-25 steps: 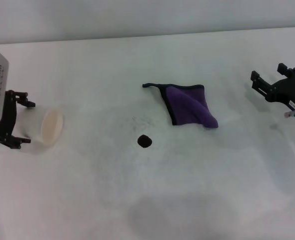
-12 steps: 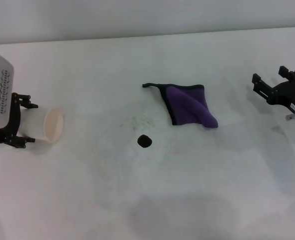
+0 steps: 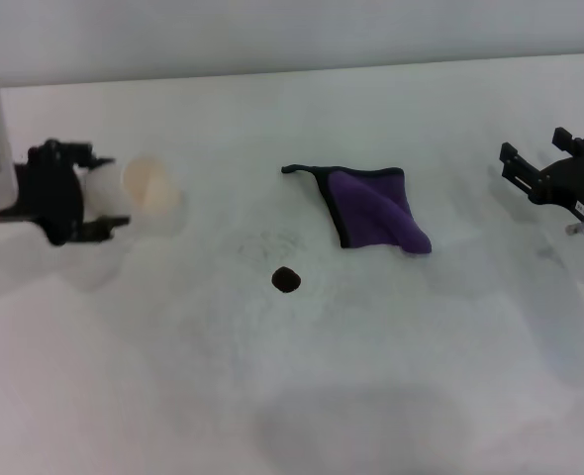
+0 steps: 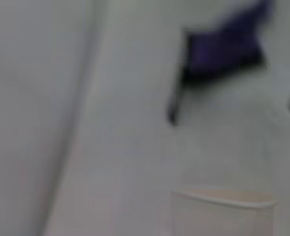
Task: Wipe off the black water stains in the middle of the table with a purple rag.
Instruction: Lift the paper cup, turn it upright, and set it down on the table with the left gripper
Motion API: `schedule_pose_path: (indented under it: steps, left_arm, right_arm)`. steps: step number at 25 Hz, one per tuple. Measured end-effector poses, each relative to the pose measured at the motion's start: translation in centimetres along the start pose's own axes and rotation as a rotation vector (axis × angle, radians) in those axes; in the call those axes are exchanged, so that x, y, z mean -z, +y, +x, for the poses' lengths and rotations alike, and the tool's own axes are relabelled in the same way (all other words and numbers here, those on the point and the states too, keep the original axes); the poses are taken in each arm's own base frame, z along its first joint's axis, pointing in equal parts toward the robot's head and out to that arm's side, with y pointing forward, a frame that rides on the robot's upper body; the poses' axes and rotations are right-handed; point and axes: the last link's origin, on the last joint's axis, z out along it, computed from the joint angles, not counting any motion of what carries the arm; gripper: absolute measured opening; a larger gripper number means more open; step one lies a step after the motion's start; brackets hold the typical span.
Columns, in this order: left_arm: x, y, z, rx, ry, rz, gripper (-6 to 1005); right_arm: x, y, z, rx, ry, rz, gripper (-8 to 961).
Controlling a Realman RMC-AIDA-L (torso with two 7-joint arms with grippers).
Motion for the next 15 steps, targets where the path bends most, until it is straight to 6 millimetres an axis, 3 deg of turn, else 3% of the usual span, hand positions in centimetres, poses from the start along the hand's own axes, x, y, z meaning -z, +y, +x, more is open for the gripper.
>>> schedule_pose_path:
  steps: [8, 10, 15]
  left_arm:
    - [0.0, 2.3, -0.3, 0.313, 0.306, 0.195, 688]
    - [-0.1, 3.8, -0.7, 0.432, 0.421, 0.262, 688]
    - [0.1, 5.2, -1.5, 0.579, 0.517, 0.370, 687]
  right_arm:
    - [-0.2, -0.3, -0.4, 0.038, -0.006, 0.009, 815]
    - [-0.3, -0.4, -0.5, 0.048, -0.011, 0.006, 815]
    - [-0.3, 0.0, -1.0, 0.072, -0.039, -0.017, 814]
